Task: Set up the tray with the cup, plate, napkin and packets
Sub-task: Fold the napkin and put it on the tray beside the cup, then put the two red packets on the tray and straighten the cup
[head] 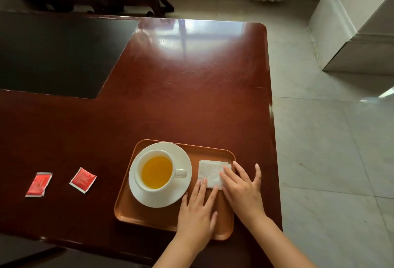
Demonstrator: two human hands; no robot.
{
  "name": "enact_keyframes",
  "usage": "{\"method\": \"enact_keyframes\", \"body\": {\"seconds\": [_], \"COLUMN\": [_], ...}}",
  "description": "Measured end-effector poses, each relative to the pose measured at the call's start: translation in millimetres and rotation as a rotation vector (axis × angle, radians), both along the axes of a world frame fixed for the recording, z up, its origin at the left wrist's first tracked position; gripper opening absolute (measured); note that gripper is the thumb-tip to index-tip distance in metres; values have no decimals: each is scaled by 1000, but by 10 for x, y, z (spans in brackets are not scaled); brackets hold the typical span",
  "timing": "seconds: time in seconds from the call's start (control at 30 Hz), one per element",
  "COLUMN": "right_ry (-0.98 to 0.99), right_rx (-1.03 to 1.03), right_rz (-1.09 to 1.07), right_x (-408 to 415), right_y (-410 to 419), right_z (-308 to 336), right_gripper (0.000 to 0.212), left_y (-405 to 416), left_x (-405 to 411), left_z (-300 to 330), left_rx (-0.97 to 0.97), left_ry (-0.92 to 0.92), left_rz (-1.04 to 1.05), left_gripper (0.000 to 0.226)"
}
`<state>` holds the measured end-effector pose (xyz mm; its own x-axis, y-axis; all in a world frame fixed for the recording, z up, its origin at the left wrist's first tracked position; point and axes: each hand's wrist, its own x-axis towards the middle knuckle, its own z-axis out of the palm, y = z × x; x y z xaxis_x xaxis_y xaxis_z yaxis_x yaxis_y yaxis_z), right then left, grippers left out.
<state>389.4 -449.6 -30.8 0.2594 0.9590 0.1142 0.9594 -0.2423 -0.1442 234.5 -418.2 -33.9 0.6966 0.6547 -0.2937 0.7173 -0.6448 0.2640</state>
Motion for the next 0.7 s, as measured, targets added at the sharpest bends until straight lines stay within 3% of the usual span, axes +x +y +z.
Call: {"method": "enact_keyframes", "body": {"seconds": [0.23,0.47,0.7], "right_ry": [46,86,118], "right_rx": [28,142,178], "right_rz": [-5,138,313], "right_x": [-49,-299,-868], "right_y": [21,255,628], "right_z": [210,777,1160], "right_gripper": [29,12,16], "left_y": [23,265,574], "left_x": [22,-171,-793], "left_z": [267,880,1214], "left_rx": [2,295,398], "left_ry": [-38,-272,-195], "left_rz": [-10,63,271], "left_gripper": [60,28,13]}}
